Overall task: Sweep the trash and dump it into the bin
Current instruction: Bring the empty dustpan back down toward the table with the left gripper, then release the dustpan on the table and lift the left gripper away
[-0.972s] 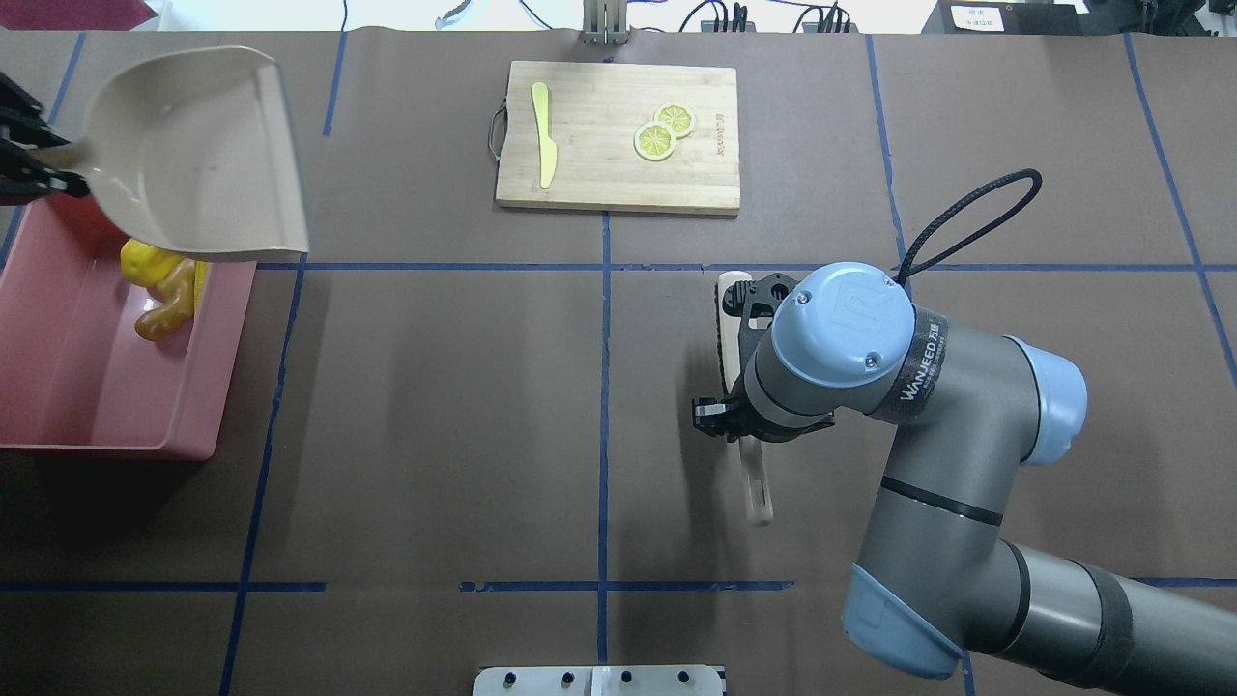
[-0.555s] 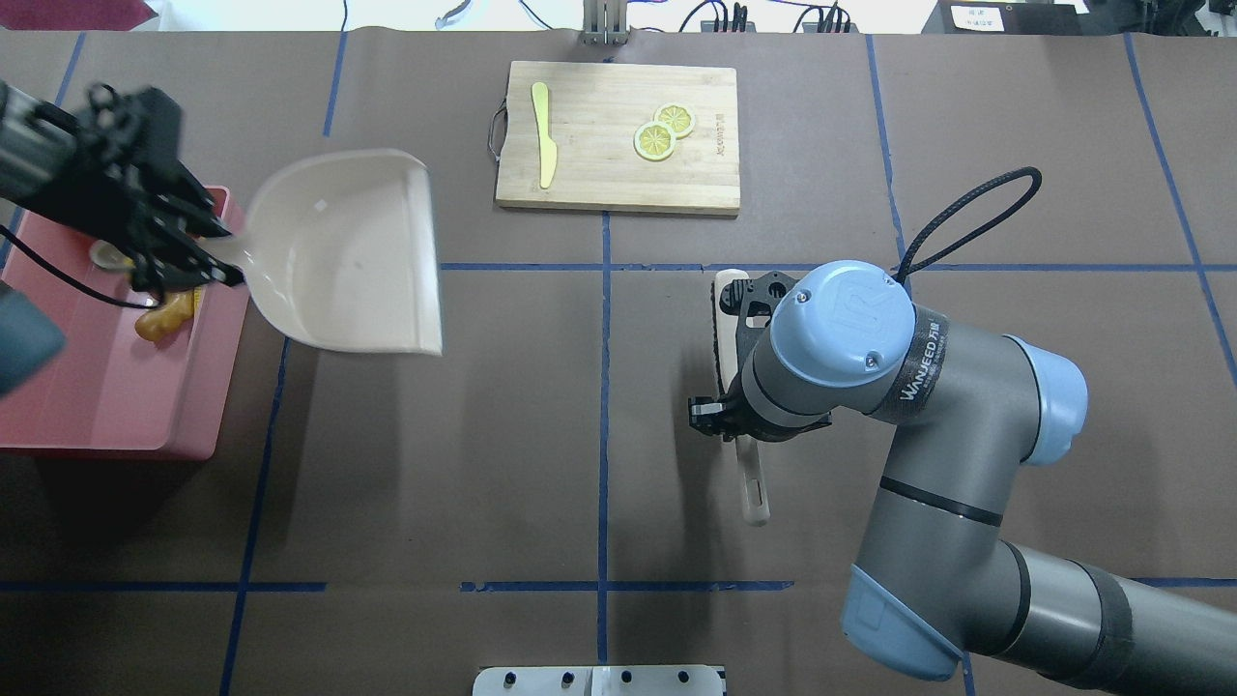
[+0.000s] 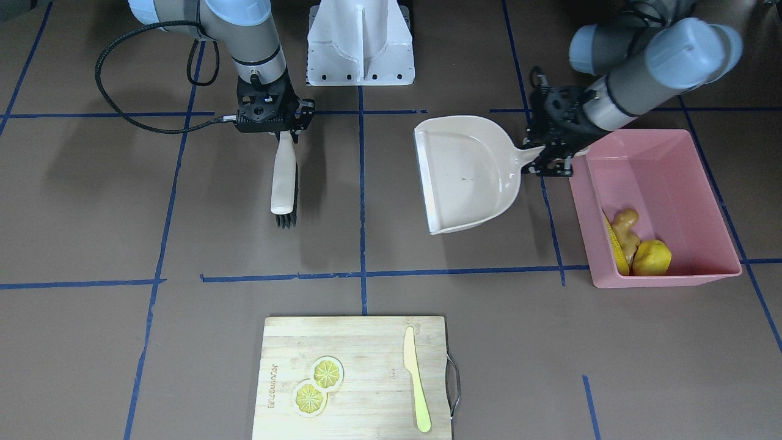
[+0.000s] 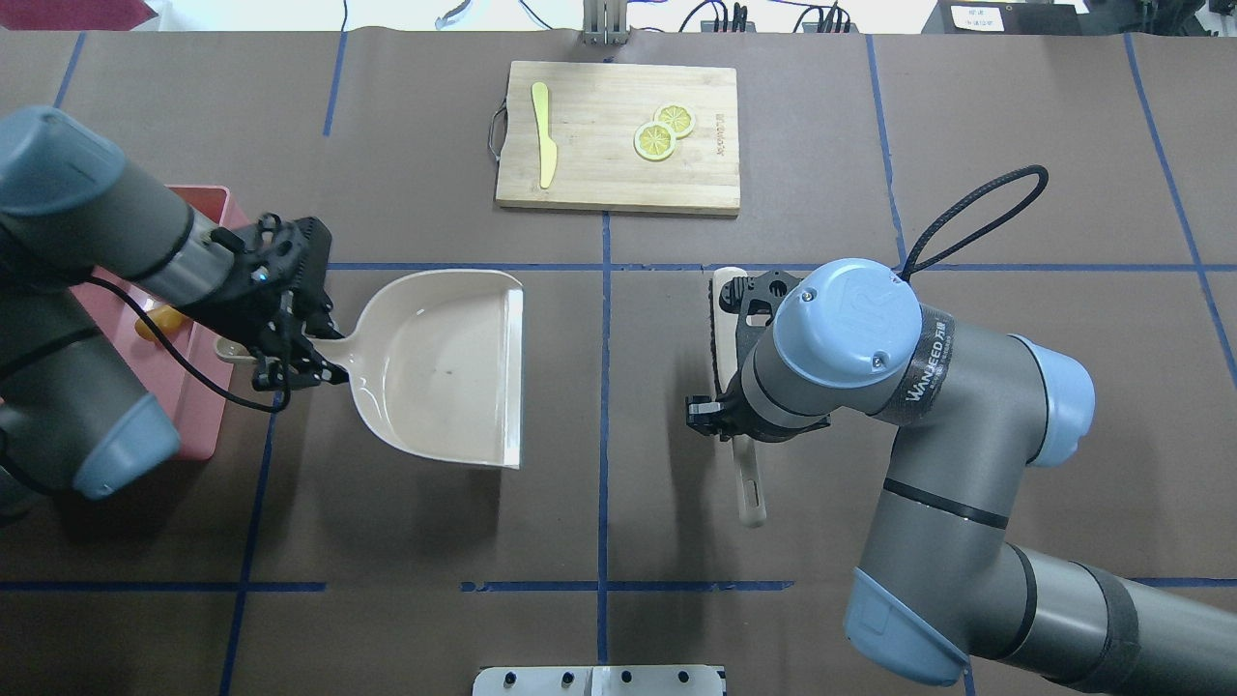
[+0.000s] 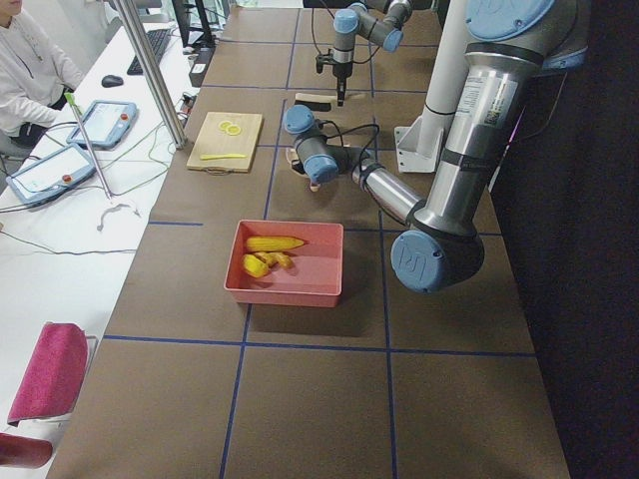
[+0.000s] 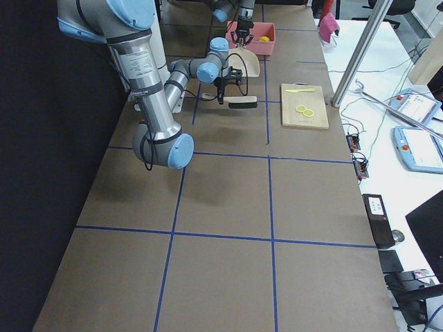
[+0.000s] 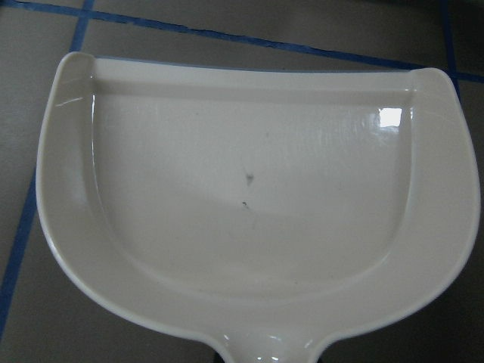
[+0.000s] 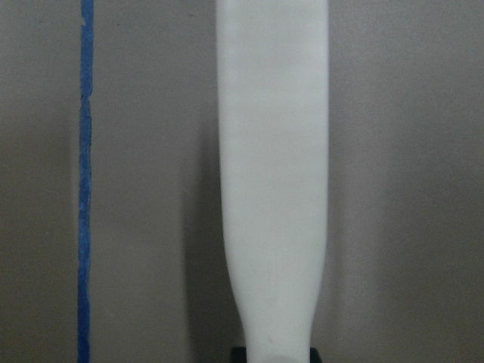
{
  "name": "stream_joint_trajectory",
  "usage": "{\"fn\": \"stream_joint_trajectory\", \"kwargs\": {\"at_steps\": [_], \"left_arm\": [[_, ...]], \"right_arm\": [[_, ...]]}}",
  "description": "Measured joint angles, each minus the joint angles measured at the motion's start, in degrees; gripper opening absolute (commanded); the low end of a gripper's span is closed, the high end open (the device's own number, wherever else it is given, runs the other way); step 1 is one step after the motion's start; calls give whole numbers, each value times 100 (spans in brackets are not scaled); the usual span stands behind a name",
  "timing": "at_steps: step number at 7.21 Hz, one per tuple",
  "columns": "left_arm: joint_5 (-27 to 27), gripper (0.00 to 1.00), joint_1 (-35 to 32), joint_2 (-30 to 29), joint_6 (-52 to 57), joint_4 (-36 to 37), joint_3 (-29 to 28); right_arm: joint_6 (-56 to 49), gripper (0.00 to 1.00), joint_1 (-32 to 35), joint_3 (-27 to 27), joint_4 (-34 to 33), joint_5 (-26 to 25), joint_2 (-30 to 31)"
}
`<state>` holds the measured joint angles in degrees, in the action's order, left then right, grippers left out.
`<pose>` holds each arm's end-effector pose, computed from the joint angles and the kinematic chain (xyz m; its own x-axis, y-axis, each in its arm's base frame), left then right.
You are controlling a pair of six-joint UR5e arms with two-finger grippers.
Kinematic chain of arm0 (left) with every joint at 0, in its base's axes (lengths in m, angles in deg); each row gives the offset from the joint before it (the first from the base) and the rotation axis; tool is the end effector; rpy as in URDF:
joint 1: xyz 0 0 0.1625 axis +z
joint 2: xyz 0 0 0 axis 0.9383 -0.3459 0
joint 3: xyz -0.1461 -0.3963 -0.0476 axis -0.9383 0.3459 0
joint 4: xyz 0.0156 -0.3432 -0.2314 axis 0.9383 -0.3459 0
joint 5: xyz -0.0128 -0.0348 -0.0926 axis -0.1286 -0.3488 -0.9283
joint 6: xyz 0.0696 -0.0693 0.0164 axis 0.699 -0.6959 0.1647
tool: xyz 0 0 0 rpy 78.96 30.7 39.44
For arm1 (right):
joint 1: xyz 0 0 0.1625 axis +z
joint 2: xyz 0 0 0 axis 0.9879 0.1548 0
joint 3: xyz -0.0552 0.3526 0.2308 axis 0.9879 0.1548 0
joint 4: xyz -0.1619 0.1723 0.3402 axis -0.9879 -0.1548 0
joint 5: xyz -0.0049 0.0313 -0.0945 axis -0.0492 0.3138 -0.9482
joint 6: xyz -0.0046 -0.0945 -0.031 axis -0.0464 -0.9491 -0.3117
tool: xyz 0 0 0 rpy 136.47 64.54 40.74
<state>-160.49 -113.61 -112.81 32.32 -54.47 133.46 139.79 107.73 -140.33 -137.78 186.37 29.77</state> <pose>0.3714 -0.4454 0.3378 -0.0655 0.9915 -0.1127 -0.4443 0.0721 0.8930 -0.4746 -0.3536 0.2362 0.6832 0.0067 0.7302 -0.0264 0.9995 0.0156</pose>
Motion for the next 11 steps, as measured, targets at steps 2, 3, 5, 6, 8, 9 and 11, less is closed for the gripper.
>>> {"fn": "stream_joint_trajectory", "kwargs": {"at_steps": [2, 3, 5, 6, 8, 9, 11], "left_arm": [[456, 16, 460, -225, -27, -8, -169], [591, 18, 585, -411, -36, -14, -375], [672, 30, 687, -686, -42, -84, -738], [680, 63, 721, -737, -42, -157, -819], [684, 76, 757, -765, -42, -216, -866], [693, 88, 760, -768, -42, -221, -855], [828, 97, 733, -766, -217, -211, -778]], "right_arm": [[7, 0, 0, -9, 0, 0, 9], [7, 0, 0, -10, 0, 0, 13], [8, 0, 0, -12, 0, -4, 26], [8, 0, 0, -12, 0, -4, 31], [8, 0, 0, -12, 0, -2, 33], [8, 0, -3, -12, 0, -2, 30], [8, 0, -7, -2, 0, -4, 32]]}}
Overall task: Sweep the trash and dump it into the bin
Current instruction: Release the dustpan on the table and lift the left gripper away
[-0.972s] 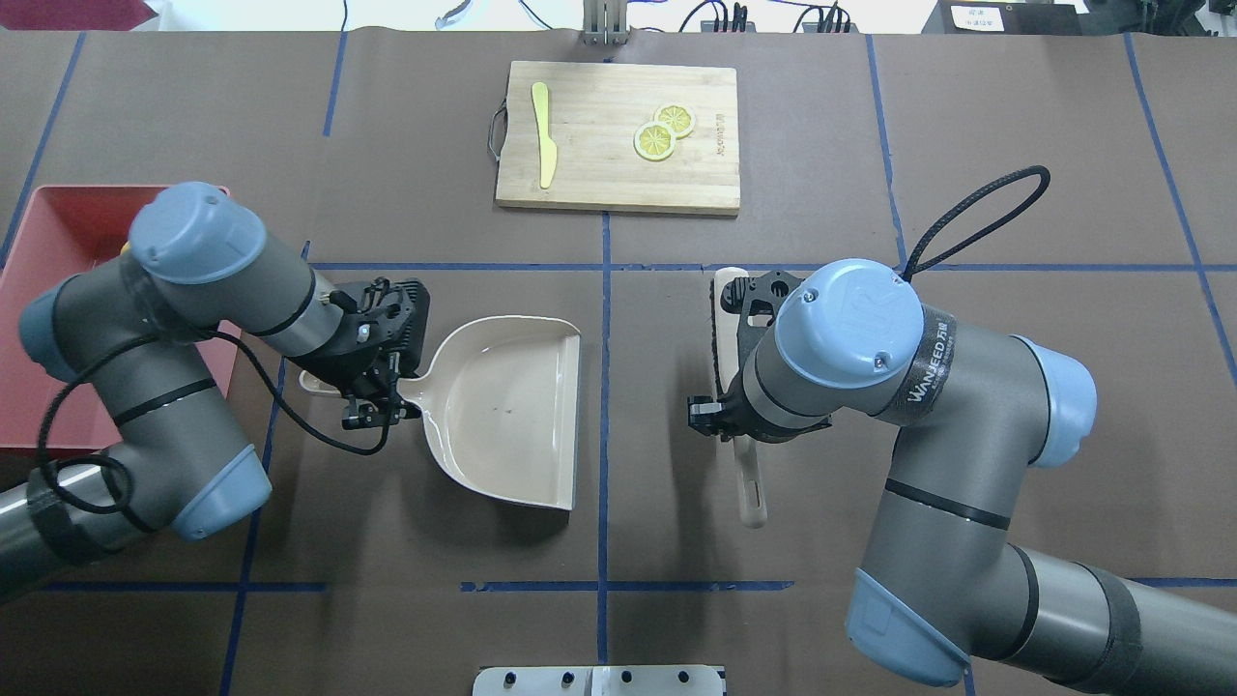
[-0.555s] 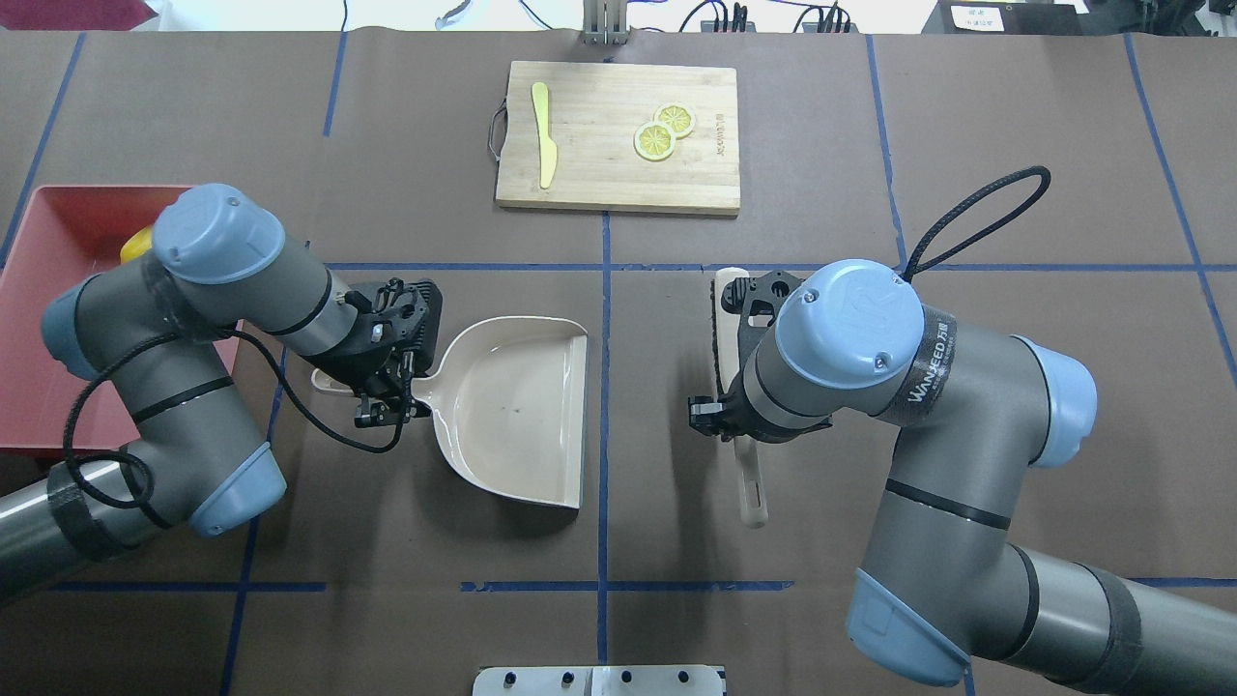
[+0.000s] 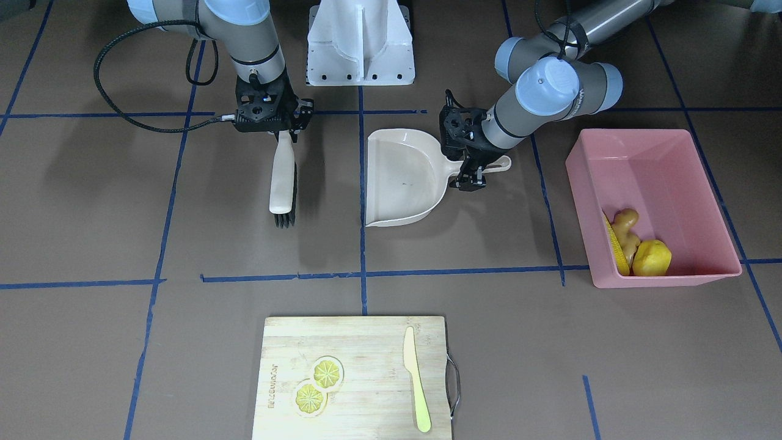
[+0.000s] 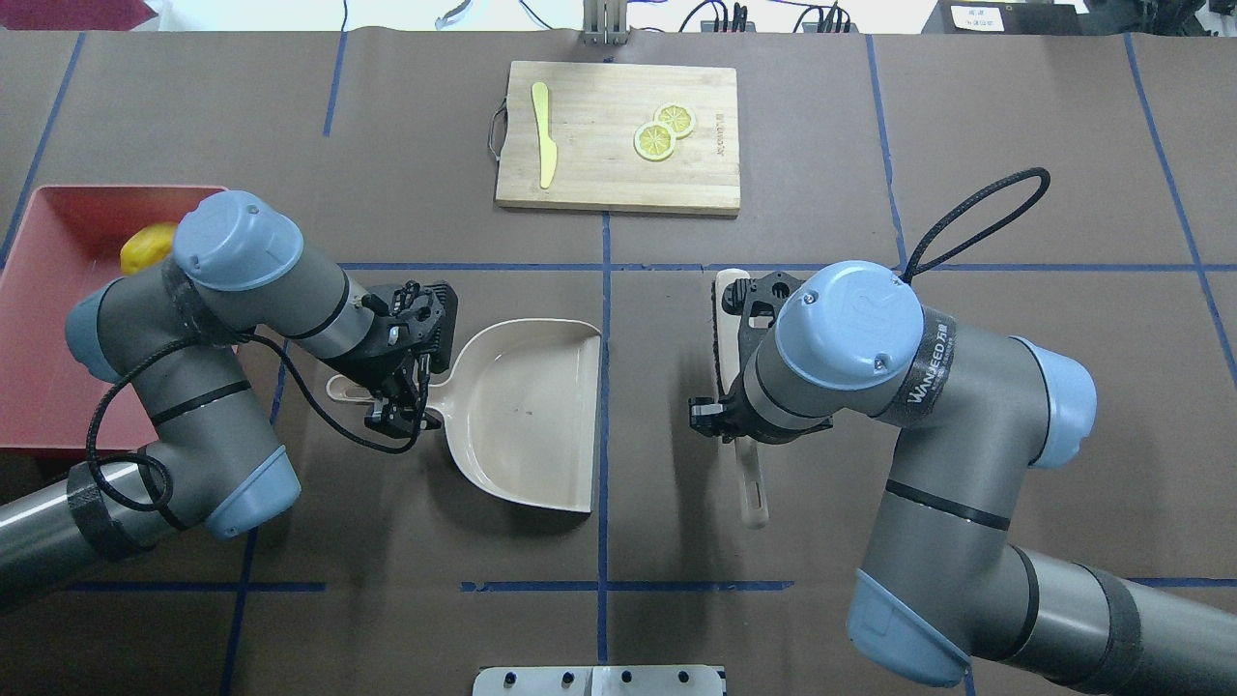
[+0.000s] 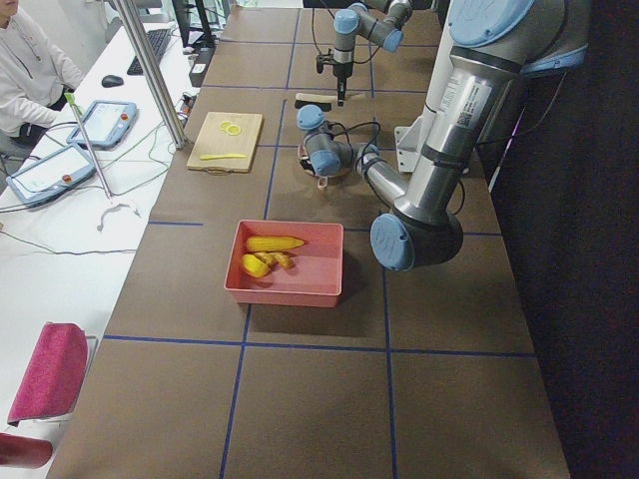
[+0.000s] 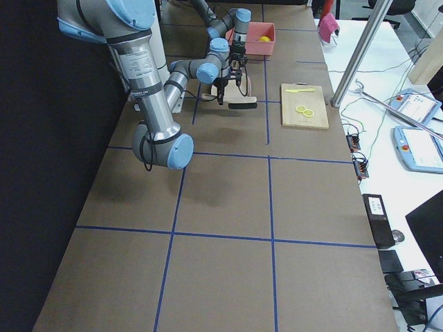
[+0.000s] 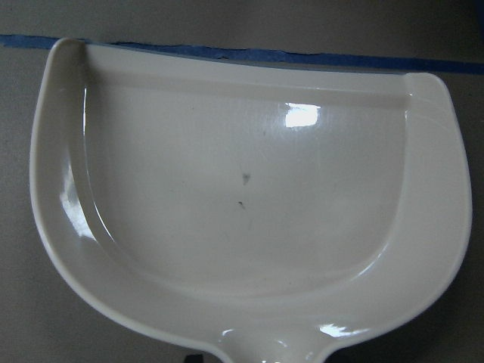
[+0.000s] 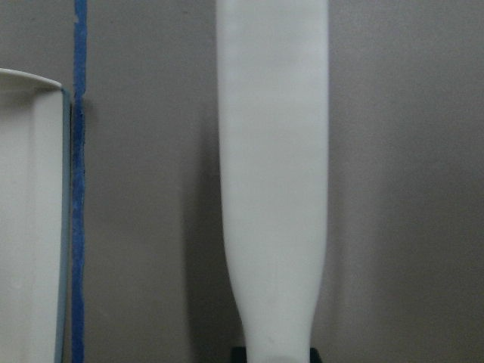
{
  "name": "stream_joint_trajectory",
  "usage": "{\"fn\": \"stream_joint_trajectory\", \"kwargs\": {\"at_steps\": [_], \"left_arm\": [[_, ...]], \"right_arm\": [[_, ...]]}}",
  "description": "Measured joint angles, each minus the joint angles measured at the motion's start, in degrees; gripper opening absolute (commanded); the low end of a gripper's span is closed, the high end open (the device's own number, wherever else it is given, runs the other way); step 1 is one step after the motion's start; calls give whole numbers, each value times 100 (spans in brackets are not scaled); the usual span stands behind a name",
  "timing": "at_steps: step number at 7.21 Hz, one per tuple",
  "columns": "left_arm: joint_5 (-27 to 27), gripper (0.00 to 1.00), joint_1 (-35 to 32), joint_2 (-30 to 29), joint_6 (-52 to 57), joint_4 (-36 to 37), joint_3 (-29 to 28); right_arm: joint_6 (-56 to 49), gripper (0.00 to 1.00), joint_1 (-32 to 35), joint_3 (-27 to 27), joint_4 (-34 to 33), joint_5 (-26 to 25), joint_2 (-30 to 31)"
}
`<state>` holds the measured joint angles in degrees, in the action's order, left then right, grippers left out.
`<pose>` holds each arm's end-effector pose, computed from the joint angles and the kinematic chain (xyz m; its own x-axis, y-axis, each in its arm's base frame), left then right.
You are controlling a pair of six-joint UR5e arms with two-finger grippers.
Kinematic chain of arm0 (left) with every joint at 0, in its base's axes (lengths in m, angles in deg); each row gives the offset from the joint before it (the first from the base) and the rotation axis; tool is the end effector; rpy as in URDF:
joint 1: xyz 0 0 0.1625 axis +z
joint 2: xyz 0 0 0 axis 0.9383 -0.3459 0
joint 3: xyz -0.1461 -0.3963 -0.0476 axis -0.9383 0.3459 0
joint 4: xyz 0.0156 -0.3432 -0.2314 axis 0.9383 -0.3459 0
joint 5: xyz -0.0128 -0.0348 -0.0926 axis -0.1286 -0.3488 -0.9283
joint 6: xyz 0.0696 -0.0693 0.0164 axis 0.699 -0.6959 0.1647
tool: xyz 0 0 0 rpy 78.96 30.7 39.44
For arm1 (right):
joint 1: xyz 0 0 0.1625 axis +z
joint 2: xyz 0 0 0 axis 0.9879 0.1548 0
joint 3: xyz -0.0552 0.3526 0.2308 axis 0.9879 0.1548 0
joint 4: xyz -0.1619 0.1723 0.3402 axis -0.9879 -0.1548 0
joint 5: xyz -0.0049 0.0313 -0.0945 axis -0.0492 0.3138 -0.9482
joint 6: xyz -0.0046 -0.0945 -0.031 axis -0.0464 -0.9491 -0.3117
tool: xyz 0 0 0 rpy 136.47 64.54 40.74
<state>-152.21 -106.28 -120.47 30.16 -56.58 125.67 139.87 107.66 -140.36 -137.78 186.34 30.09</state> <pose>0.4669 -0.4389 0.3203 -0.0572 0.9965 -0.0606 -0.4729 0.0264 0.8807 -0.4745 -0.3528 0.2393 0.6866 0.0089 0.7270 -0.0265 0.9996 0.0128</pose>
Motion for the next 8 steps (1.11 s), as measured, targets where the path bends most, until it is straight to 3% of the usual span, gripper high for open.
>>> {"fn": "stream_joint_trajectory", "kwargs": {"at_steps": [3, 5, 8], "left_arm": [[67, 99, -494, 152, -466, 106, 516], [70, 100, -1180, 391, -559, 653, 947], [96, 99, -2489, 603, -520, 1349, 865]], "right_arm": [[-2, 0, -15, 31, 0, -7, 19], [-72, 0, 19, 58, -1, -3, 58], [-592, 0, 383, 91, -20, 103, 166]]}}
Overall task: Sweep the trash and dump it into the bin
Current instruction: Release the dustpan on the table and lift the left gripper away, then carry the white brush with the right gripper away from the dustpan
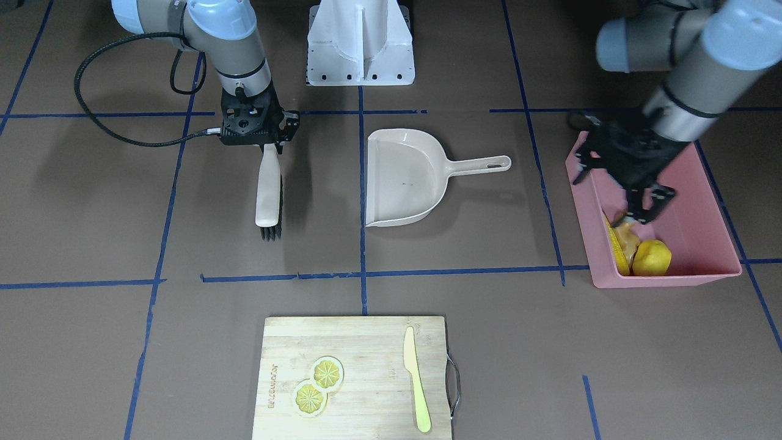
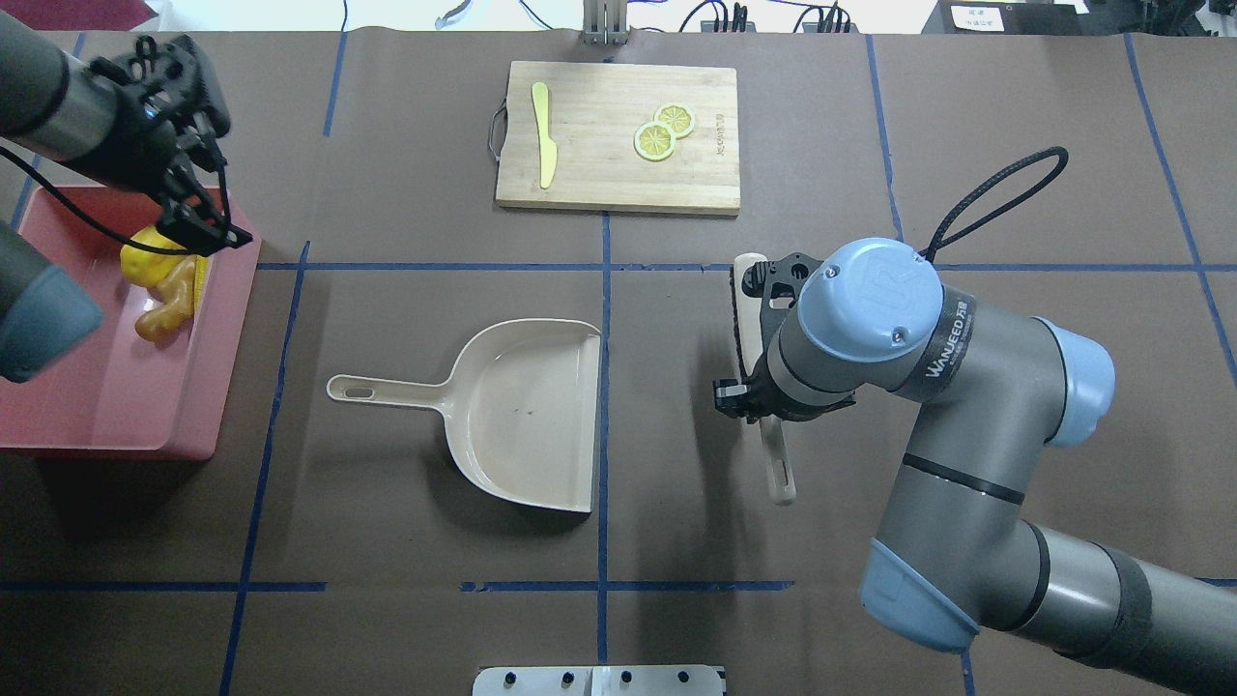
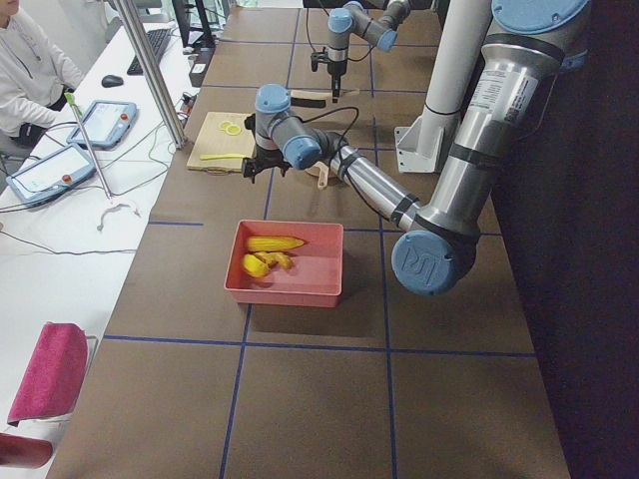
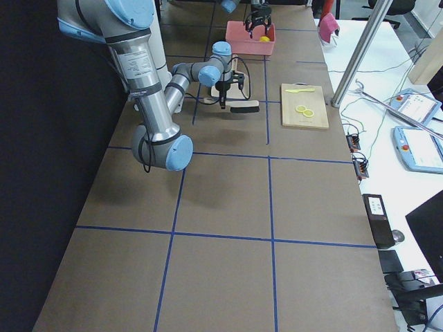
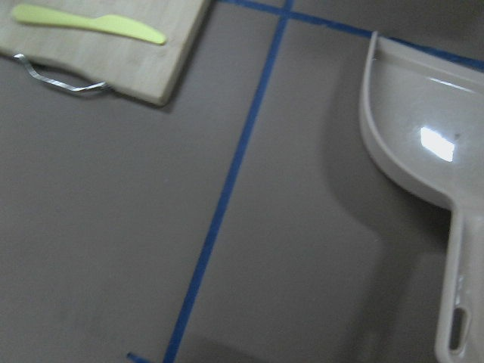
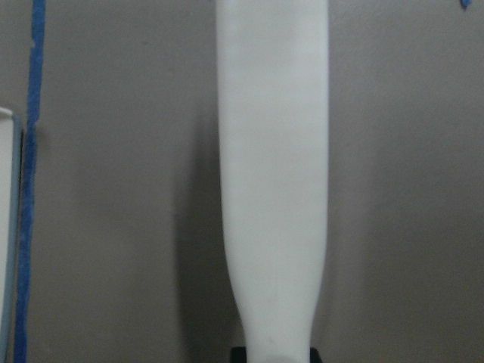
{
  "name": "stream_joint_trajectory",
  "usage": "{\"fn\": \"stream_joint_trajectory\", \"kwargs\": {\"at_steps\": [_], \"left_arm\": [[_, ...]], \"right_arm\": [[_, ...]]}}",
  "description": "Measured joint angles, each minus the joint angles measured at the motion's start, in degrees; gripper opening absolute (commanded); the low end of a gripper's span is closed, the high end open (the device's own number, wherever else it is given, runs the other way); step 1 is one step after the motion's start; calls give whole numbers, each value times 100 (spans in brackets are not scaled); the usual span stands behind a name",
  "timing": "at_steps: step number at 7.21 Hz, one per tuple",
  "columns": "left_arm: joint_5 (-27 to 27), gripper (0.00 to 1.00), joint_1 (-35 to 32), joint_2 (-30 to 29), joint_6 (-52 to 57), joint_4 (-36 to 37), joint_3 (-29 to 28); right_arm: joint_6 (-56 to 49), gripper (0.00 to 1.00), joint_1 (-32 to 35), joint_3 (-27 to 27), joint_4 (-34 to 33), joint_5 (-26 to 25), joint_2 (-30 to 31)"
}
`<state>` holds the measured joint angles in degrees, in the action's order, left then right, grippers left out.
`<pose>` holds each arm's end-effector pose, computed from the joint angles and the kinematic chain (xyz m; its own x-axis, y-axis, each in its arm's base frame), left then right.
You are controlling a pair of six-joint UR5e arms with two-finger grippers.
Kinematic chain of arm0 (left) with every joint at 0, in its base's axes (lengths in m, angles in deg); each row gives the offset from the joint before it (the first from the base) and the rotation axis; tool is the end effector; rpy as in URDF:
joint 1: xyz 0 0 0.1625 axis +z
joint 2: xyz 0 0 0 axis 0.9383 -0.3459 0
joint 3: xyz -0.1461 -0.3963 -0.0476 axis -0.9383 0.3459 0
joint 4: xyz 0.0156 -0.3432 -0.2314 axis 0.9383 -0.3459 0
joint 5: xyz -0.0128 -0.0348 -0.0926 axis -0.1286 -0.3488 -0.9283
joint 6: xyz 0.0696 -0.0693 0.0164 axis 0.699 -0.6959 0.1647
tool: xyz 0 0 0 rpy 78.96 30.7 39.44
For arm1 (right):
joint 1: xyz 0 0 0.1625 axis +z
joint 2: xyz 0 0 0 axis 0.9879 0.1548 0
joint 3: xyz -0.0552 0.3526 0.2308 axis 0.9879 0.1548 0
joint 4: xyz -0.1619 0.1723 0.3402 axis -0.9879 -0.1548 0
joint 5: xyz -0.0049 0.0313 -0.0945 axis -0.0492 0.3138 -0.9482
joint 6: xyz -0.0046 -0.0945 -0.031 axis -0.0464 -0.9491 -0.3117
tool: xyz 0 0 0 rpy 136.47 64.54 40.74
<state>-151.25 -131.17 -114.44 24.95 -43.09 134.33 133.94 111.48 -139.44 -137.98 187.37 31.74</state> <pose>0.2155 -0.5548 0.3455 0.4345 0.8678 -0.2413 -0.4606 0.4443 0.7684 -0.4524 -0.3831 0.2625 0.7148 -0.0316 0.6986 -0.0072 0.9986 0.0526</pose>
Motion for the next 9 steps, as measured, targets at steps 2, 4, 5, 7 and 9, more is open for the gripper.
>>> {"fn": "stream_joint_trajectory", "kwargs": {"at_steps": [2, 4, 5, 7, 9], "left_arm": [[-4, 100, -713, 167, 28, 50, -366], [-41, 100, -1365, 542, 3, 83, -904], [-179, 100, -1739, 658, -6, 163, -1290], [-986, 100, -2513, 626, -135, 1210, -1802], [-1289, 100, -2920, 635, -228, 2384, -1848]], "right_arm": [[-684, 0, 540, 7, -6, 310, 264], [-1609, 0, 1200, 17, -7, 630, 679], [-2045, 0, 1535, 29, -7, 808, 908], [-2860, 0, 2177, 44, -1, 1154, 1379], [-3476, 0, 2648, 48, 2, 1378, 1842]]}}
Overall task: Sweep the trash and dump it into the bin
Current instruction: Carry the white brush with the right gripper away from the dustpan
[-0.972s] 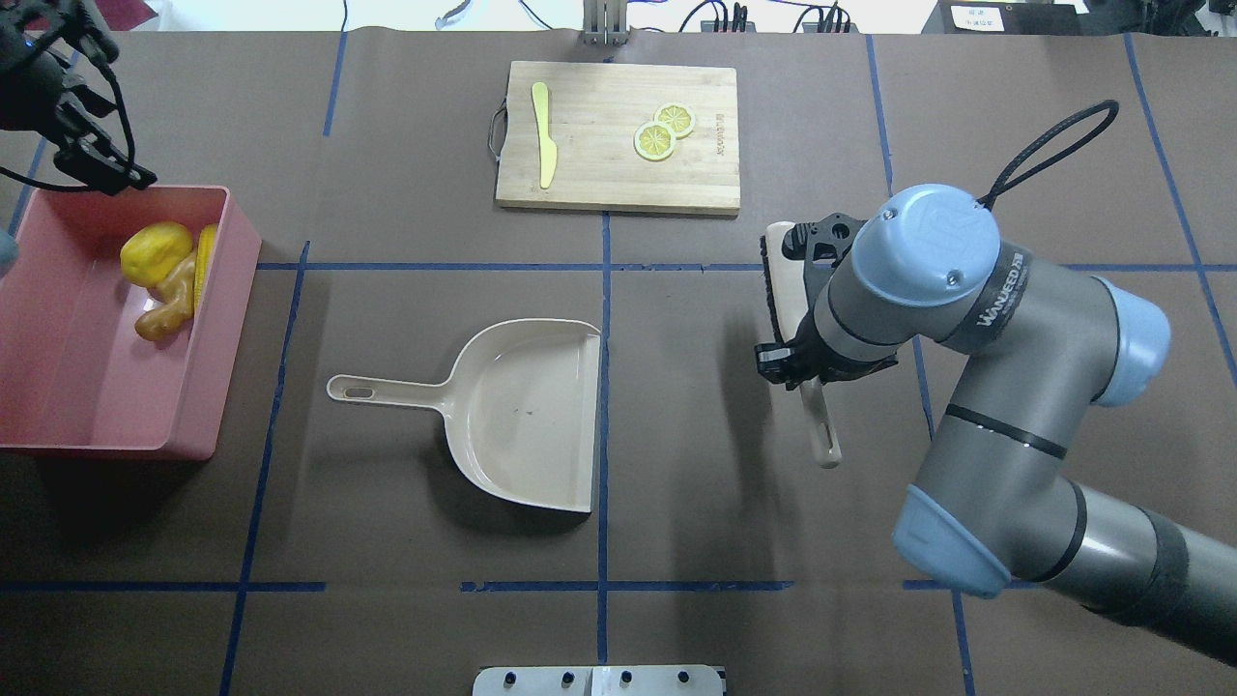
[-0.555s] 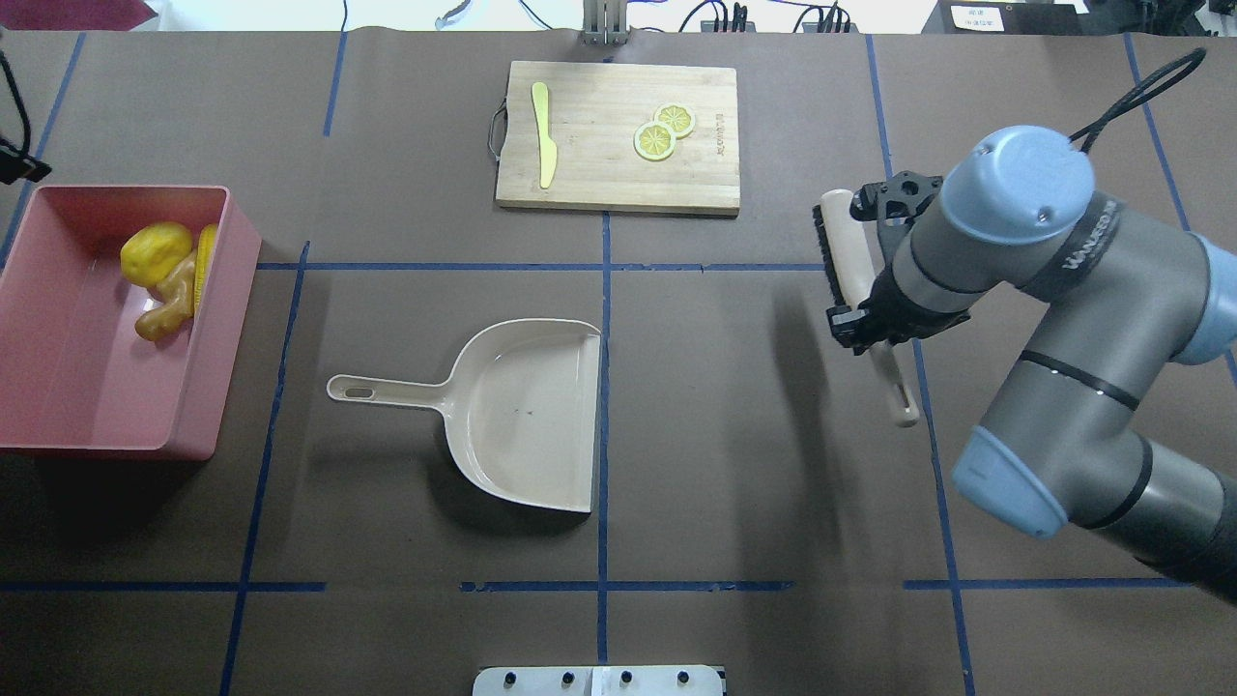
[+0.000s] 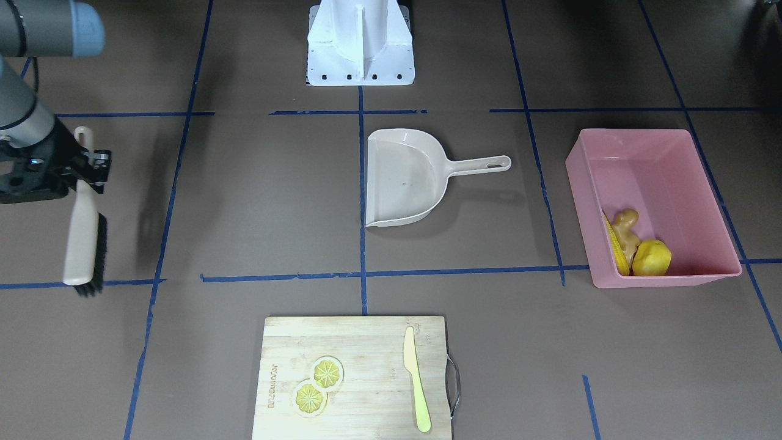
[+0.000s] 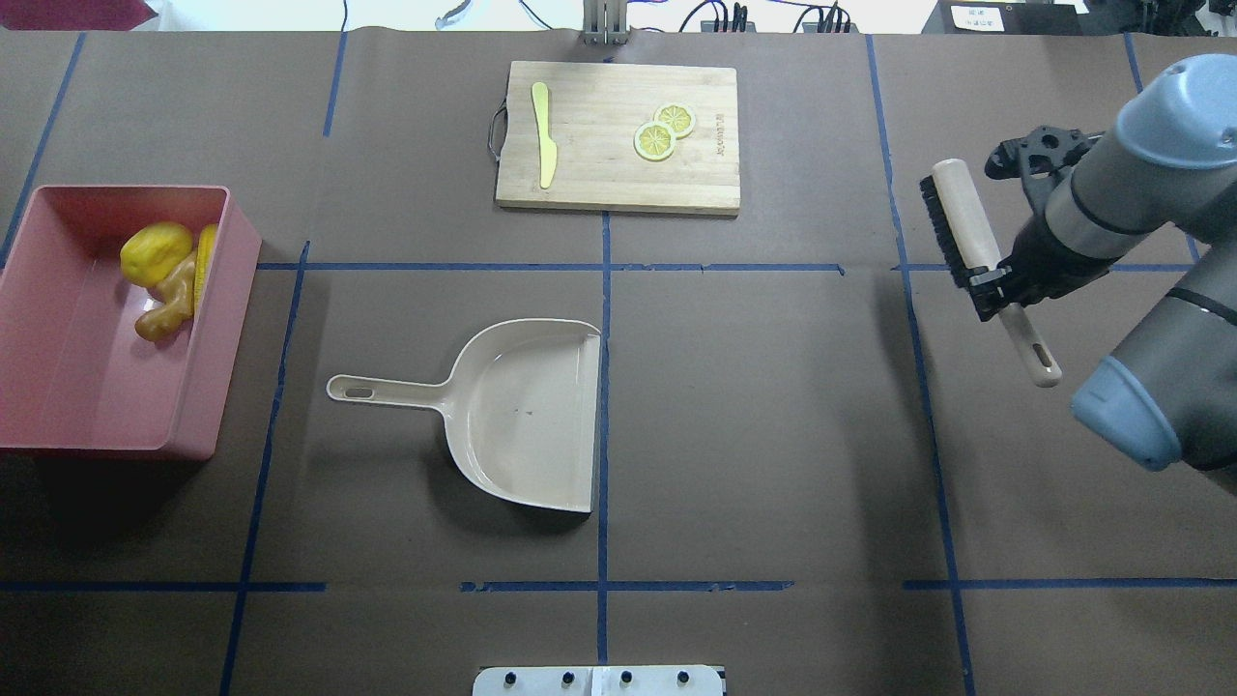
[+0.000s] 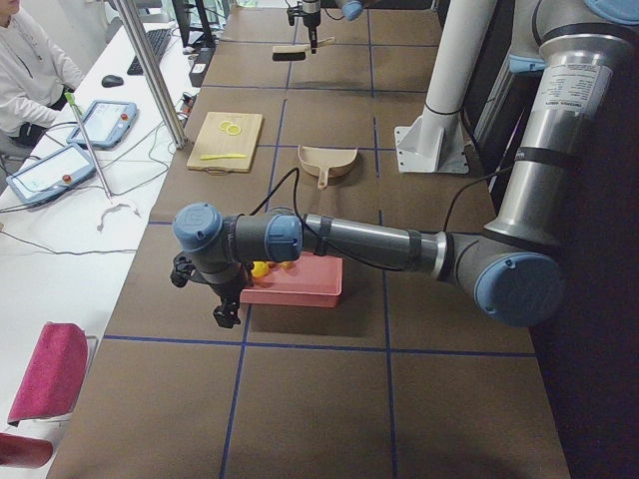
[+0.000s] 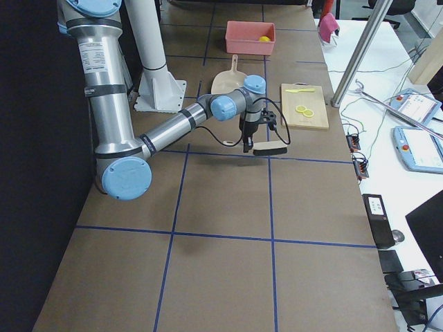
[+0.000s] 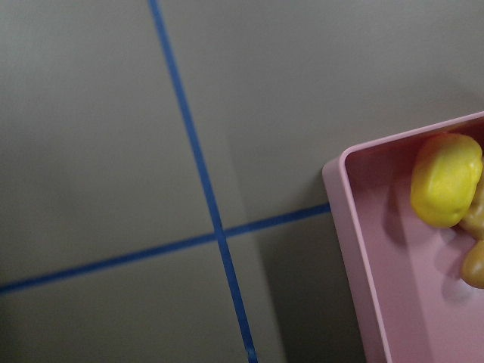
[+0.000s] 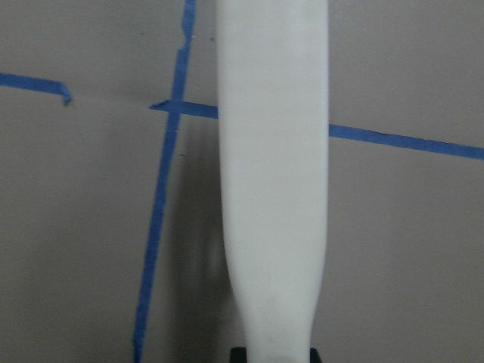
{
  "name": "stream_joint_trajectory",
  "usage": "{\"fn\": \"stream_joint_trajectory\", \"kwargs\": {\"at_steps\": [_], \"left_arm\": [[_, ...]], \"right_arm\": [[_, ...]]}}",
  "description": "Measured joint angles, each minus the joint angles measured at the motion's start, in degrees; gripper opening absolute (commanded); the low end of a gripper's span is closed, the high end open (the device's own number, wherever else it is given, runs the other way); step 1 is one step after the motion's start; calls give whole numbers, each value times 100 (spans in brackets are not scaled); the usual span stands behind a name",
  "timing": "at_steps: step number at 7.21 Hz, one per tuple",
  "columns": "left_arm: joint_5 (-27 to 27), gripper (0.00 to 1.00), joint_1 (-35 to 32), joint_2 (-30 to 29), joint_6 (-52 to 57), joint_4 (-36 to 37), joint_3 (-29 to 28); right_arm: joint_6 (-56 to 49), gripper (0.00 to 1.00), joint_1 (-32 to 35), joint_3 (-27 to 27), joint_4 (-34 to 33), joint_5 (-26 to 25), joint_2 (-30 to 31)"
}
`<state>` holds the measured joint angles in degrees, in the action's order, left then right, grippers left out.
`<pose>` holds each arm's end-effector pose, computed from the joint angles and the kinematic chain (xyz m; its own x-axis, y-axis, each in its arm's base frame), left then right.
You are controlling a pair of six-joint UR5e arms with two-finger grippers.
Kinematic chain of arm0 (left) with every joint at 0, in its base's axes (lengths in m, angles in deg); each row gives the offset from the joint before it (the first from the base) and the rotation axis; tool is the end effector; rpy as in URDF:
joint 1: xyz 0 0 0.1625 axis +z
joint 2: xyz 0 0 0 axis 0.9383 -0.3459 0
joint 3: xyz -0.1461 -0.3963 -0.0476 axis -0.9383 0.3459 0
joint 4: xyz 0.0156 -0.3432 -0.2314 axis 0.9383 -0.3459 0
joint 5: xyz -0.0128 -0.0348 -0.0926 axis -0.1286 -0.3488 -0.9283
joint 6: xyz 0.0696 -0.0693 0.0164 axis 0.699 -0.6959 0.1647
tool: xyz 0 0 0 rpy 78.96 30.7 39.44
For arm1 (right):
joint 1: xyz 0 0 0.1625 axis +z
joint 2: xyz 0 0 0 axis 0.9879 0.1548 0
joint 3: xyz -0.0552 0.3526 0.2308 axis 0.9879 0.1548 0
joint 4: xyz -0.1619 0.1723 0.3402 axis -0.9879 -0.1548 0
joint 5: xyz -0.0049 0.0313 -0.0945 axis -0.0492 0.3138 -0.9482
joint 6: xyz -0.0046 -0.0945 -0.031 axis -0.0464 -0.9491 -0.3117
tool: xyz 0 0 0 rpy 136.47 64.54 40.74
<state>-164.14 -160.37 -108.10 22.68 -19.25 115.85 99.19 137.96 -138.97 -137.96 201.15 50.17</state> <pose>-0.0656 -0.5674 0.6008 0.6595 0.1245 -0.7413 -0.1206 0.9909 0.0591 -0.2170 -0.4790 0.4364 0.7725 -0.1420 0.6190 0.1251 0.9896 0.0708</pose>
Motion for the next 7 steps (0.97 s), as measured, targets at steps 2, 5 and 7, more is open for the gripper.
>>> {"fn": "stream_joint_trajectory", "kwargs": {"at_steps": [2, 5, 7], "left_arm": [[50, 100, -203, 229, 106, 200, 145], [216, 100, -248, 986, 432, -66, 919], [280, 100, -250, 1115, 282, -128, 1091]], "right_arm": [[-612, 0, 338, 0, 6, 95, 416], [-1091, 0, 572, 131, 569, 153, 1118], [-1096, 0, 607, 644, 1677, 267, 1621]]}}
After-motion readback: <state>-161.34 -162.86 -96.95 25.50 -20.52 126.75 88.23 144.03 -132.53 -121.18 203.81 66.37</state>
